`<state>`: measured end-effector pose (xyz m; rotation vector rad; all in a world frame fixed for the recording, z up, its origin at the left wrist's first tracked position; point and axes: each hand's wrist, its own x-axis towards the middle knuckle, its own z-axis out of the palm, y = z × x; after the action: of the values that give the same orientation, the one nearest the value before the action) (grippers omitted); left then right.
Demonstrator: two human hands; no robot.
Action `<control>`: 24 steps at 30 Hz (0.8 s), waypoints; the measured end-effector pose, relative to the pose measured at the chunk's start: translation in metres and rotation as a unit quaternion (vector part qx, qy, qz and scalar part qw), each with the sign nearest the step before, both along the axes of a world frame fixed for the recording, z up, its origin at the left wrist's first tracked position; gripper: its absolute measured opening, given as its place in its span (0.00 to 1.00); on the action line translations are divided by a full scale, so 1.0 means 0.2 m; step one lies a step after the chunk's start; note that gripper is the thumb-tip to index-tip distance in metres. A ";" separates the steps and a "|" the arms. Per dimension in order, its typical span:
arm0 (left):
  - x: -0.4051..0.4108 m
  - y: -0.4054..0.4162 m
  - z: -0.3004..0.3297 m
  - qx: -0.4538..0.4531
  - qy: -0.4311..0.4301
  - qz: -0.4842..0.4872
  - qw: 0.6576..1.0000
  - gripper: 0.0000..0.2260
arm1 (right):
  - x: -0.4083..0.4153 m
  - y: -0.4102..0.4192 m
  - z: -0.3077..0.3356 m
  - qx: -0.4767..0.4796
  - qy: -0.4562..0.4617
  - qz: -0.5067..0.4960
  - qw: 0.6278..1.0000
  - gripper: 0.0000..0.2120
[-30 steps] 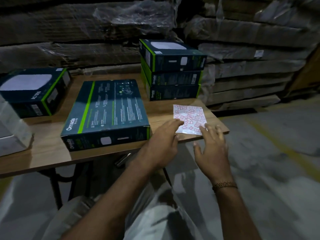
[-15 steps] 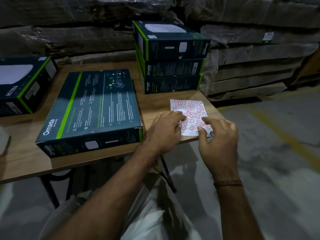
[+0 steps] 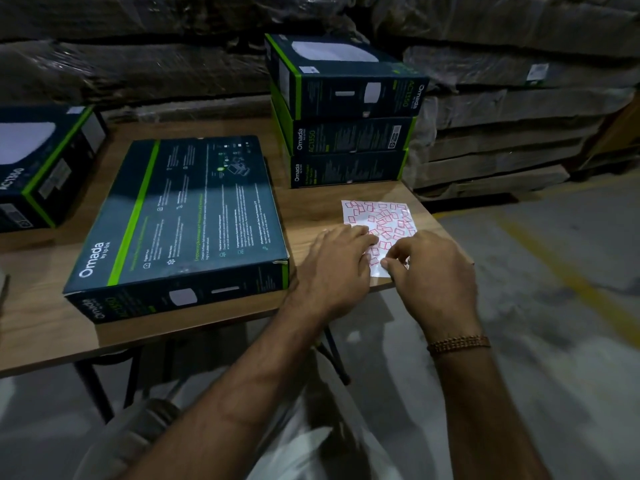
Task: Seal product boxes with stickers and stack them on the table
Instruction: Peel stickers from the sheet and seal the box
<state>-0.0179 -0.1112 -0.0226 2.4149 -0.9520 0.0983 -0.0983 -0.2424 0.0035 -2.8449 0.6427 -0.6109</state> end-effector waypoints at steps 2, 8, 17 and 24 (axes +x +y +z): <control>0.00 0.00 0.00 0.004 -0.002 -0.003 1.000 0.20 | 0.00 0.01 0.01 -0.023 0.009 0.003 1.000 0.07; 0.01 0.00 -0.02 0.004 -0.008 -0.006 1.000 0.20 | 0.02 0.04 0.01 -0.060 0.029 0.010 0.998 0.10; 0.00 0.00 0.01 0.021 -0.004 -0.002 1.000 0.20 | 0.06 -0.01 -0.03 0.010 -0.009 0.002 1.000 0.11; -0.02 0.02 0.04 0.015 0.019 0.001 1.000 0.20 | 0.03 -0.13 -0.01 0.187 -0.032 0.031 0.981 0.07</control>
<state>-0.0215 -0.1071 -0.0141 2.4368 -0.9417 0.0384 -0.0914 -0.2691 0.0017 -2.4746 0.5844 -0.5081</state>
